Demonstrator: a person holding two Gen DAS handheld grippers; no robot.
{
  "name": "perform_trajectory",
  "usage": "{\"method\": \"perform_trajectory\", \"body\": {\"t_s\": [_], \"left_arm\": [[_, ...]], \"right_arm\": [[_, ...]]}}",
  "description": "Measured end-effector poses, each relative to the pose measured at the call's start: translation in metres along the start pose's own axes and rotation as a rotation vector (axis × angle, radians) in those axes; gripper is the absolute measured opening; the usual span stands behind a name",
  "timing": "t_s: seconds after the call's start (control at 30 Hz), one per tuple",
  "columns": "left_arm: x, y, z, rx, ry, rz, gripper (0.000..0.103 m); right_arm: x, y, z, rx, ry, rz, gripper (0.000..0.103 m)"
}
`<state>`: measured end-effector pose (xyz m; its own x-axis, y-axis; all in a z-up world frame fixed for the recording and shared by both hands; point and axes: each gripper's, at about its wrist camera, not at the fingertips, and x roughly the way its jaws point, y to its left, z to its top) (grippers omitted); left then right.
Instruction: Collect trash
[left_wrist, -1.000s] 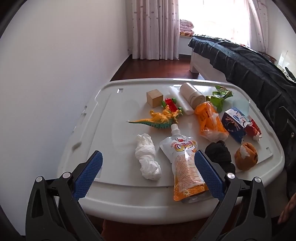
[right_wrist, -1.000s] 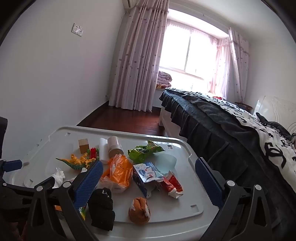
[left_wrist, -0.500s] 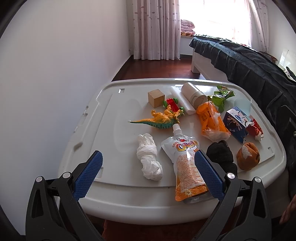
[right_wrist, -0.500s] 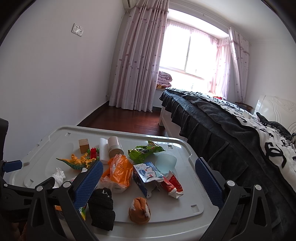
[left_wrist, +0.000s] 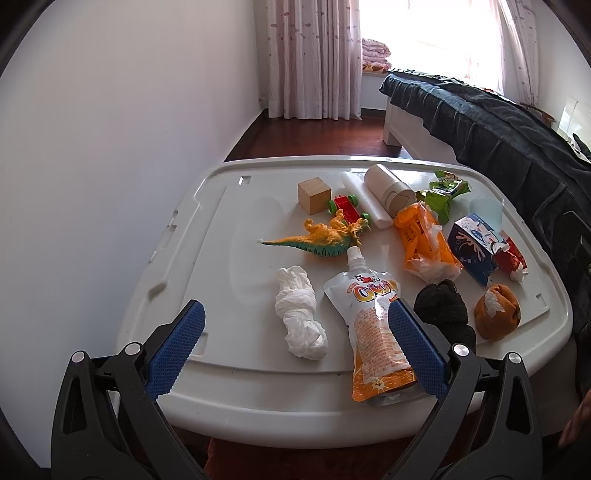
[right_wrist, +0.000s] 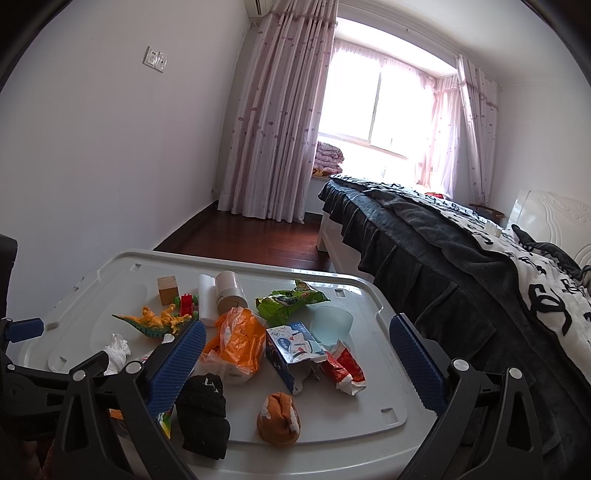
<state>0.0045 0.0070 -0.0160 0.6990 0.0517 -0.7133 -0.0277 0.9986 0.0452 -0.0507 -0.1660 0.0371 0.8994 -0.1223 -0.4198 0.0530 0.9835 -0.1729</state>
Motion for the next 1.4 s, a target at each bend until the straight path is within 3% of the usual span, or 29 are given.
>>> {"method": "perform_trajectory", "body": {"t_s": [1.23,1.4], "left_arm": [[0.002,-0.001,-0.002,0.008,0.000,0.012,0.097],[0.000,-0.005,-0.007,0.009,0.003,-0.019,0.097]], "right_arm": [[-0.005,-0.008,0.001,0.015,-0.020,-0.008,0.098],[-0.011,-0.018,0.004,0.015,-0.042,-0.038,0.098]]}}
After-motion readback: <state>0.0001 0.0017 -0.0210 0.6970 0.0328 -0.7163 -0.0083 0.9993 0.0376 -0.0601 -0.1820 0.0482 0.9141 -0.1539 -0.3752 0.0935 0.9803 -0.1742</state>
